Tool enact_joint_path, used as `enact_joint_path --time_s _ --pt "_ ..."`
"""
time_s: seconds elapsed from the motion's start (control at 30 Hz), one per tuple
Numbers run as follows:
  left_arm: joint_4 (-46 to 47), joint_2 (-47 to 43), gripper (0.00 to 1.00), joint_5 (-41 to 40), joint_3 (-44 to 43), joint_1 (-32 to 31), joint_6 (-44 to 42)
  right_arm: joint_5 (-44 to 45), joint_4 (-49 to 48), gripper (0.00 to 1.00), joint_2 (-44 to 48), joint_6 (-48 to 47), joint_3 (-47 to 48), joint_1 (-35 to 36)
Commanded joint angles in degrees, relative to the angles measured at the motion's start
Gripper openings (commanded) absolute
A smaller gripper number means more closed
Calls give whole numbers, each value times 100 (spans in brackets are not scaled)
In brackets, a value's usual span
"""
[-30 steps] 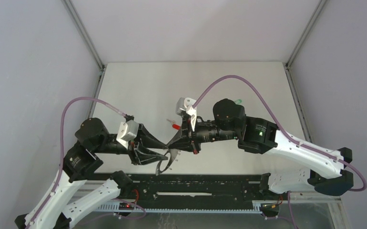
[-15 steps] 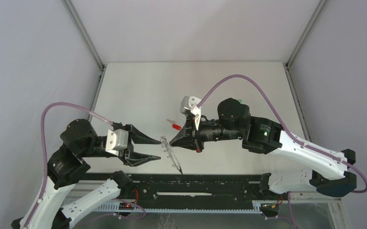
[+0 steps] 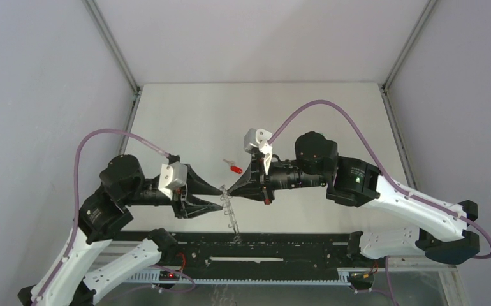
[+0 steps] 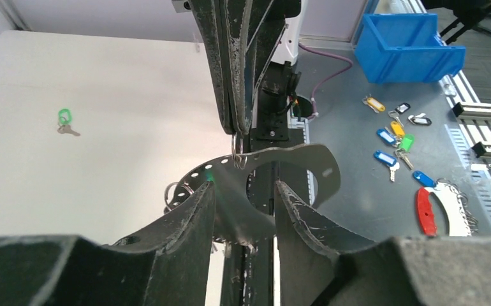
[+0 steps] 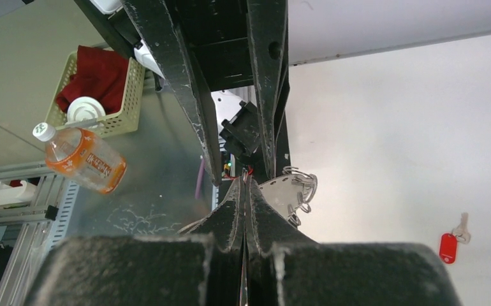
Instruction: Put the keys on the keyring
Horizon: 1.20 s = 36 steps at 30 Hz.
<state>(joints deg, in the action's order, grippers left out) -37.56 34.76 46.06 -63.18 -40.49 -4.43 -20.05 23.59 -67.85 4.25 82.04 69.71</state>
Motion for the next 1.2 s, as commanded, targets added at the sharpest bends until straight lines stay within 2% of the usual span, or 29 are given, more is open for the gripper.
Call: enact_joint_path --time_s 0.0,0.2,0.37,0.47,0.63,0.83,1.07,1.1,1.17 --pt "347 163 44 358 104 -24 339 -135 -457 0 91 23 -9 -19" --pt "623 220 43 438 140 -22 552 -225 -589 0 36 42 -54 -19" --pt "653 241 35 570 127 -27 571 -253 -670 0 14 67 -87 -19" --pt "657 240 29 669 145 -28 581 -253 -747 0 10 96 -117 -19" --pt "636 230 13 703 165 -28 540 -278 -834 0 5 142 -165 -19" --pt "560 243 1 755 139 -21 471 -337 -883 0 -26 178 -195 -3" --pt "336 231 0 746 75 -29 150 -410 -799 0 -34 240 -184 -14" --pt "343 209 0 726 77 -24 118 -447 -792 2 -27 291 -190 -37" --pt "371 183 0 672 72 -29 69 -595 -783 13 22 414 -201 -133"
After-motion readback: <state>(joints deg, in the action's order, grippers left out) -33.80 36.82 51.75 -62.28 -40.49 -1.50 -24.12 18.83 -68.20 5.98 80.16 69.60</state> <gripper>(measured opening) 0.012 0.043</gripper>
